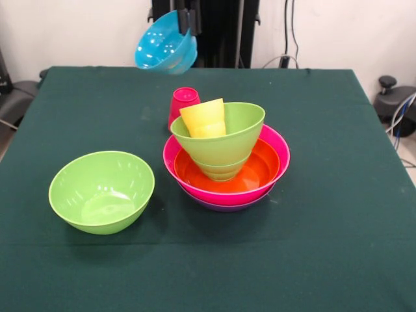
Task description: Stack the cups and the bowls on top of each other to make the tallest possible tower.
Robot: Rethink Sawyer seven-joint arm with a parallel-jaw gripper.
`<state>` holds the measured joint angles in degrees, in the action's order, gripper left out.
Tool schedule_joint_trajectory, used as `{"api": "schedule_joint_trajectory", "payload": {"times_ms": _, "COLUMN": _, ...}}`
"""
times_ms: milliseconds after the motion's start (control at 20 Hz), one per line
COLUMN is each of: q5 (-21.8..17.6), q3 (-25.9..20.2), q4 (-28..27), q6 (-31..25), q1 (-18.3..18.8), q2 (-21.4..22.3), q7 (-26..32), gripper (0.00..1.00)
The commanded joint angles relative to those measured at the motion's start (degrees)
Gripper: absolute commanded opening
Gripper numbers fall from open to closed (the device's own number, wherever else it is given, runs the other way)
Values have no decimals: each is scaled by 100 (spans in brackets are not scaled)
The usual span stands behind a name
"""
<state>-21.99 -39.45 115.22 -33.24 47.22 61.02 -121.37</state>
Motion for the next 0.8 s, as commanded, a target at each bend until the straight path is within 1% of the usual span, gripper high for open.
{"api": "schedule_joint_trajectory", "payload": {"times_ms": 50, "q5": -19, "q3": 207, "q4": -749, "q6": -916, "q1": -442, "q2": -390, "q7": 130, "gripper": 0}}
{"api": "schedule_joint_trajectory", "payload": {"times_ms": 250, "q5": -250, "q3": 446, "q4": -1072, "q6": -673, "q1": -732, "q2": -810, "q7": -123, "gripper": 0}}
{"api": "schedule_joint_trajectory", "payload": {"times_ms": 550, "q5": -178, "q3": 562, "q4": -1324, "q6": -852, "q1": -848, "q2": -859, "q7": -30, "gripper": 0}}
{"api": "schedule_joint_trajectory", "payload": {"times_ms": 800, "q5": -315, "q3": 757, "q4": -1568, "q6": -631, "q1": -1032, "q2": -1221, "q7": -127, "gripper": 0}}
